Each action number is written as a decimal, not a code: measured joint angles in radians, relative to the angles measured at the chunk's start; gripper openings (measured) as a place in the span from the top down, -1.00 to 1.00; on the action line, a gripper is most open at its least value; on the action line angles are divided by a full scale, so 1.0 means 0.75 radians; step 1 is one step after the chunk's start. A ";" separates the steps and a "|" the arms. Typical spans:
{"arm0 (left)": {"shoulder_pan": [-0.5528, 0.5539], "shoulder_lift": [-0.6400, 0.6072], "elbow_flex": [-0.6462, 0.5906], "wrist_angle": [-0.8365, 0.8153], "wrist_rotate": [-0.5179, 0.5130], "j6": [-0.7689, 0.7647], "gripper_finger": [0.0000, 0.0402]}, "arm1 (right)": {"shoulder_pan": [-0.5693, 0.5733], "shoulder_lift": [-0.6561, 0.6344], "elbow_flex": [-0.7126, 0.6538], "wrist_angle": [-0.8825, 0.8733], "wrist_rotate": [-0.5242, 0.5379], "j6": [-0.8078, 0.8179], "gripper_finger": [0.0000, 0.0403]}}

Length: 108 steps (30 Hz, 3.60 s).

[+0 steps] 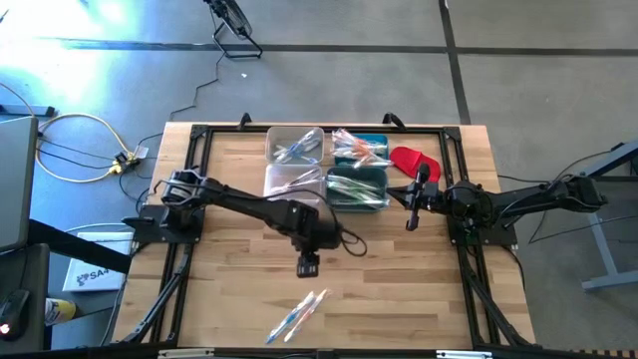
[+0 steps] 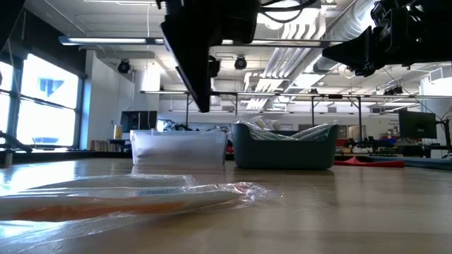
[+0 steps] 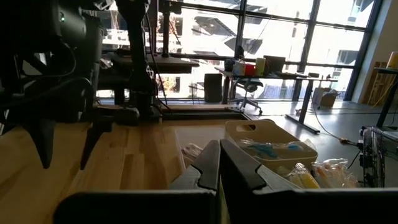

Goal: Pick & Place Toothbrushes
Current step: Put the blue toothbrush into the white bin

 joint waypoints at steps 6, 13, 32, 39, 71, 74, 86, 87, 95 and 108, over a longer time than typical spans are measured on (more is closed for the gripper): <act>-0.074 0.000 -0.001 -0.055 -0.122 -0.103 -0.03 | 0.000 0.000 0.000 0.000 -0.001 0.003 0.98; -0.167 0.000 -0.001 -0.051 -0.129 -0.217 -0.03 | 0.000 0.000 0.000 -0.003 -0.009 0.039 0.98; -0.367 0.000 -0.001 0.201 -0.095 -0.294 -0.03 | 0.001 0.000 0.000 -0.050 -0.107 0.180 0.98; -0.365 0.000 -0.001 0.384 -0.096 -0.414 -0.03 | 0.001 -0.001 0.000 -0.051 -0.106 0.181 0.98; -0.364 0.001 -0.001 0.715 -0.192 -0.398 -0.03 | 0.001 0.000 0.000 -0.052 -0.105 0.174 0.98; -0.364 0.001 -0.001 0.715 -0.192 -0.398 -0.03 | 0.001 0.000 0.000 -0.052 -0.105 0.174 0.98; -0.364 0.001 -0.001 0.347 -0.127 -0.697 -0.03 | 0.001 0.000 0.000 -0.052 -0.104 0.174 0.98; -0.364 0.001 -0.001 0.301 -0.129 -0.721 -0.03 | 0.001 0.000 0.000 -0.052 -0.105 0.174 0.98; -0.364 0.032 -0.002 0.137 -0.152 -0.835 -0.03 | 0.001 0.000 0.000 -0.053 -0.105 0.179 0.98; -0.364 0.134 -0.004 0.068 -0.097 -0.892 -0.03 | 0.000 -0.001 0.000 -0.082 -0.104 0.180 0.98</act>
